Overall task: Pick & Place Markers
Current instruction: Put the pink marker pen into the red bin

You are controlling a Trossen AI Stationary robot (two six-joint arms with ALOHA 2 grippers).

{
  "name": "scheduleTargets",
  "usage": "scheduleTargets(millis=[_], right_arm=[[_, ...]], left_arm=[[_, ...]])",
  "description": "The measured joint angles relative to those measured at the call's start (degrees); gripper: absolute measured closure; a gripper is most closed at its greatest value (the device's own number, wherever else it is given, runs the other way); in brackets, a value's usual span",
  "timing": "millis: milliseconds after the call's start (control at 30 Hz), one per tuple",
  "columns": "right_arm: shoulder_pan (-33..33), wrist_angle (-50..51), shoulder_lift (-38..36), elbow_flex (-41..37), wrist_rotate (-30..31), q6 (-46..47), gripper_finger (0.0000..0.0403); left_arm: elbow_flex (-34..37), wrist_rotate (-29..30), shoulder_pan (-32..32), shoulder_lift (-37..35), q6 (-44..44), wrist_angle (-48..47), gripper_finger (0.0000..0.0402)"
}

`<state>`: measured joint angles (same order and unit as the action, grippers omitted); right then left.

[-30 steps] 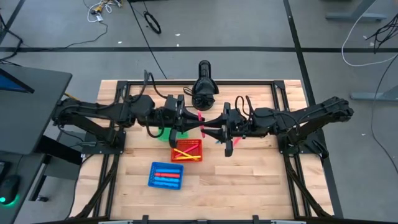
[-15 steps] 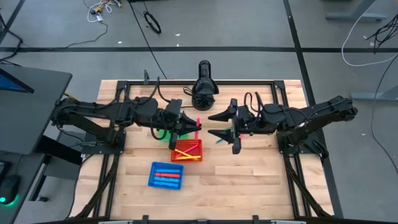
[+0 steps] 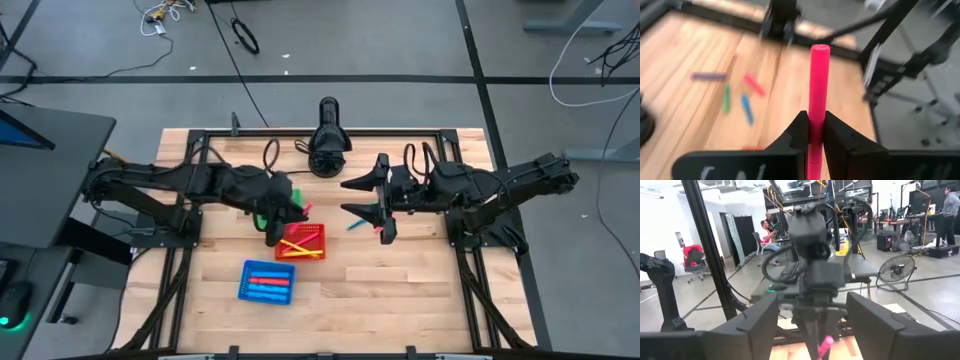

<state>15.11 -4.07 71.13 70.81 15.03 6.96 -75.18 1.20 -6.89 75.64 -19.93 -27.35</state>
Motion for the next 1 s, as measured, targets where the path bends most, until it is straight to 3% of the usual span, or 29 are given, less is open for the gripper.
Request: scheduleTargets(millis=[200, 500, 700, 1000], right_arm=[[0.0, -0.33, 0.0, 0.0, 0.0, -0.02, 0.0172], [0.0, -4.39, 0.0, 0.0, 0.04, -0.14, 0.0172], [0.0, -7.39, 0.0, 0.0, 0.15, -1.39, 0.0172], [0.0, -9.3, 0.02, 0.0, 0.12, -1.95, 0.0172]], left_arm=[[0.0, -1.08, 1.62, 0.1, -1.22, -9.96, 0.0365], [-0.3, -7.39, 3.58, 2.91, -2.39, -15.92, 0.0365], [-7.64, -7.64, 3.56, 11.39, 0.98, -27.09, 0.0365], [-19.05, -3.22, 3.07, 24.65, 8.79, -41.33, 0.0365]])
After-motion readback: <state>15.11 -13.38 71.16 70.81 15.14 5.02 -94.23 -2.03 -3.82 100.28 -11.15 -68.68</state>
